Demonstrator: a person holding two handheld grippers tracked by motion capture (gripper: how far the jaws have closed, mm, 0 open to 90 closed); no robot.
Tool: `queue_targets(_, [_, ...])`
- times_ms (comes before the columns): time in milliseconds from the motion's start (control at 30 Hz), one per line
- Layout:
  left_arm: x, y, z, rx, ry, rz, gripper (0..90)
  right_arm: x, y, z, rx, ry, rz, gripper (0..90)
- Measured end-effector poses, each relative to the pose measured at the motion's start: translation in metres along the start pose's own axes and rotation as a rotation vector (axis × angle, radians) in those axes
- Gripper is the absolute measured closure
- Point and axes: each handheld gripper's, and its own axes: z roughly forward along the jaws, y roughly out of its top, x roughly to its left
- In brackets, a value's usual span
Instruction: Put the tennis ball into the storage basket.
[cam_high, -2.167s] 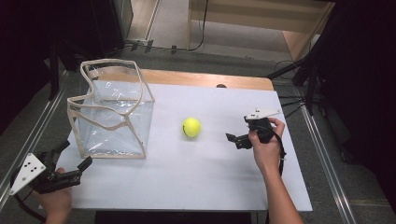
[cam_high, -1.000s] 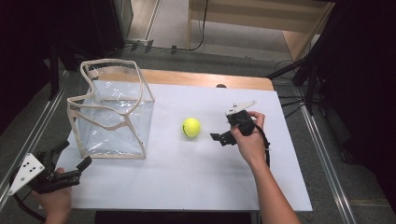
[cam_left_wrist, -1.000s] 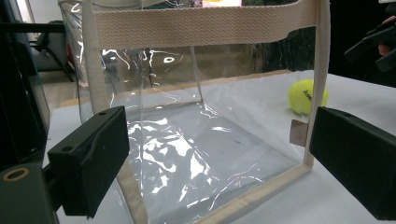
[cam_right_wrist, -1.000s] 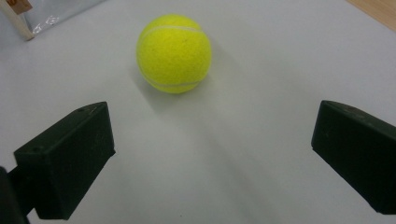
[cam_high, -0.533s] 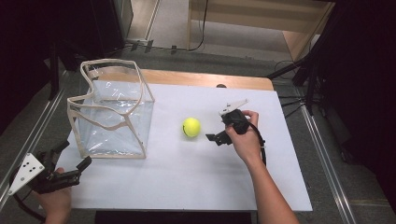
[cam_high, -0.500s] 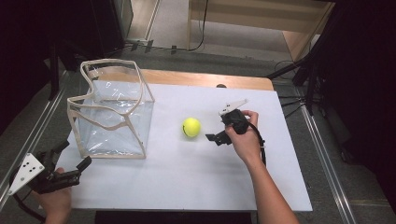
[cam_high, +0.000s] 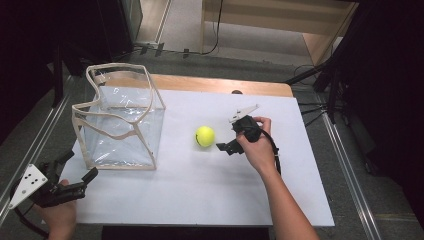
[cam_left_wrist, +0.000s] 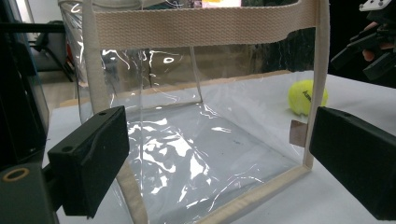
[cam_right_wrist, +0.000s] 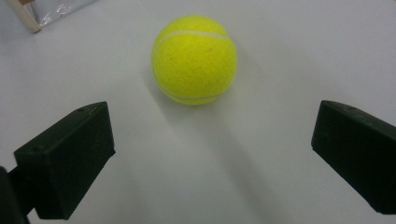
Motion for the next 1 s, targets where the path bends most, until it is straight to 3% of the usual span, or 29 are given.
queue_targets(1000, [0.000,0.000,0.000,0.000,-0.004,-0.002,5.3,0.001,0.012,0.024,0.049,0.039,-0.021,0.0])
